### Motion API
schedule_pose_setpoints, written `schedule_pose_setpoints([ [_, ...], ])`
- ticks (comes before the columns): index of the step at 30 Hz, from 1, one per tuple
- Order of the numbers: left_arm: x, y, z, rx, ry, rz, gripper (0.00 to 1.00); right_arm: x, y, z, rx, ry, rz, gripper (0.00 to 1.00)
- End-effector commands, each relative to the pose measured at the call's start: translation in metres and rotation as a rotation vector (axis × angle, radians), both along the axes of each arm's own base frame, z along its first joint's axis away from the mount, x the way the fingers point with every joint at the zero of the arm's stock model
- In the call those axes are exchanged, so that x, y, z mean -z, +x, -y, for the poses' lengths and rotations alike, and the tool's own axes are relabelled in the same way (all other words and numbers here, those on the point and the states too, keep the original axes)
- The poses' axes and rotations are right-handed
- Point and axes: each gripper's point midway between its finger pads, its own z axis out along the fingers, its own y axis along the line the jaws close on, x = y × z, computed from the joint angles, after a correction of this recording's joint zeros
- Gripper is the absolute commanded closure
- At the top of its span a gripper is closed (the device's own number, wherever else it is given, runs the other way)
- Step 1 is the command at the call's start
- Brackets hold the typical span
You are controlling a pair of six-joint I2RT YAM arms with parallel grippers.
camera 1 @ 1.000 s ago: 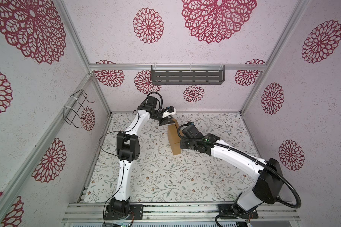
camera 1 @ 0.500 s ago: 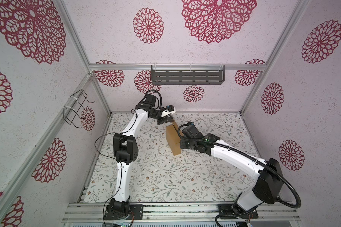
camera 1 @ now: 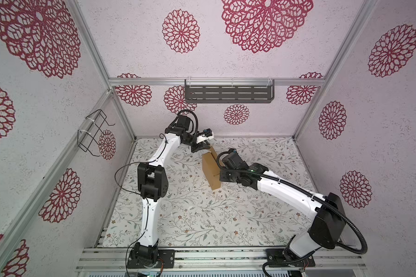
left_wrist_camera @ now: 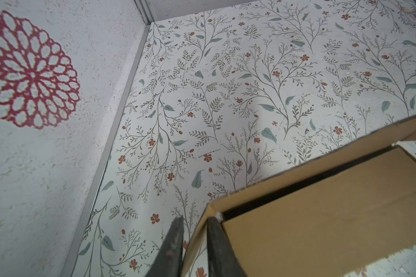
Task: Assemble paper box
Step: Rotate the paper box at the center of the table.
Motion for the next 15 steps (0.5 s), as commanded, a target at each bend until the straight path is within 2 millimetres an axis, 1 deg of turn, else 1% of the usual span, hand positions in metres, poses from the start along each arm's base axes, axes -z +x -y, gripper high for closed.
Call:
schedule_pose_setpoints([
  [1,-0.022,-0.008,-0.004,0.001,-0.002,0.029,0.8,-0.026,0.003,0.007,0.019,0.026,0.056,0.95],
  [8,-0.025,-0.012,-0.005,-0.006,0.01,0.027,0.86,-0.026,0.003,0.008,0.024,0.021,0.06,0.95],
  [11,-0.026,-0.015,-0.007,-0.016,0.023,0.022,0.9,-0.027,0.004,0.009,0.028,0.023,0.061,0.95],
  [13,-0.026,-0.018,-0.007,-0.028,0.032,0.012,0.97,-0.028,0.005,0.009,0.033,0.023,0.064,0.95],
  [15,-0.029,-0.02,-0.007,-0.054,0.032,-0.009,1.0,-0.03,0.005,0.01,0.037,0.026,0.069,0.95],
])
